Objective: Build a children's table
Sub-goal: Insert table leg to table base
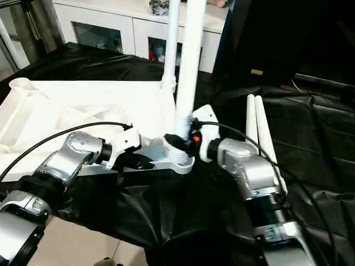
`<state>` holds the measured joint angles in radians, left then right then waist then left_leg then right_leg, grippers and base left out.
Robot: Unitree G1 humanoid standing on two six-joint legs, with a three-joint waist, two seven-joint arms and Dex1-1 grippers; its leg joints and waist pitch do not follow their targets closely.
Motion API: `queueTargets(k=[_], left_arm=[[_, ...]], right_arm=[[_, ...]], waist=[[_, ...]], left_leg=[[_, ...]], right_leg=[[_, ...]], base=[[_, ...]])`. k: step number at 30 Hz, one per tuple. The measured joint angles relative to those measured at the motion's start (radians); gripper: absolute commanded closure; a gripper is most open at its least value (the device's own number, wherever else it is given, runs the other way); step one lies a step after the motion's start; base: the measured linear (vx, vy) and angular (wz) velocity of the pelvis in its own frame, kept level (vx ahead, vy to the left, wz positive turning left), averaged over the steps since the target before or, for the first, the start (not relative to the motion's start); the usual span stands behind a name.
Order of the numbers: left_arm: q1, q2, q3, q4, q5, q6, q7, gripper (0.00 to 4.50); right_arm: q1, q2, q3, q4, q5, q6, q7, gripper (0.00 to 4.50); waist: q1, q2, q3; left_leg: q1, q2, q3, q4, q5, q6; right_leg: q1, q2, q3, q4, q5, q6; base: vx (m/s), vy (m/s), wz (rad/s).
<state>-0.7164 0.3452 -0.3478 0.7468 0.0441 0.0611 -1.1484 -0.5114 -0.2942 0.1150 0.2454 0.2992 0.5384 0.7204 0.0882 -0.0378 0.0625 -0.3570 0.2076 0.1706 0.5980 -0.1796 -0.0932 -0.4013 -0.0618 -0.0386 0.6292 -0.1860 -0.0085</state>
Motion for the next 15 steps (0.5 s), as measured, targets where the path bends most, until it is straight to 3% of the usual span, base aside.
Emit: queueTargets(k=[10,15], left_arm=[[-0.001,-0.001,0.010,0.004,0.003,0.001,0.008,4.50],[0.006,0.004,0.015,-0.011,0.003,0.007,-0.011,4.50]], right_arm=[[0.001,-0.017,0.000,0.004,-0.002,0.004,0.007,2.61],[-0.012,0.009,-0.020,0.067,-0.002,-0.032,-0.016,2.61]], waist=[[-0.002,0.000,0.000],[-0.004,0.001,0.000]], left_leg=[[0.000,0.000,0.000,-0.001,0.000,0.000],[0.000,0.000,0.000,-0.002,0.000,0.000]], right_leg=[[-0.001,0.000,0.000,0.000,0.000,0.000],[-0.002,0.001,0.000,-0.001,0.000,0.000]], base=[[0.000,0.000,0.00],[0.000,0.000,0.00]])
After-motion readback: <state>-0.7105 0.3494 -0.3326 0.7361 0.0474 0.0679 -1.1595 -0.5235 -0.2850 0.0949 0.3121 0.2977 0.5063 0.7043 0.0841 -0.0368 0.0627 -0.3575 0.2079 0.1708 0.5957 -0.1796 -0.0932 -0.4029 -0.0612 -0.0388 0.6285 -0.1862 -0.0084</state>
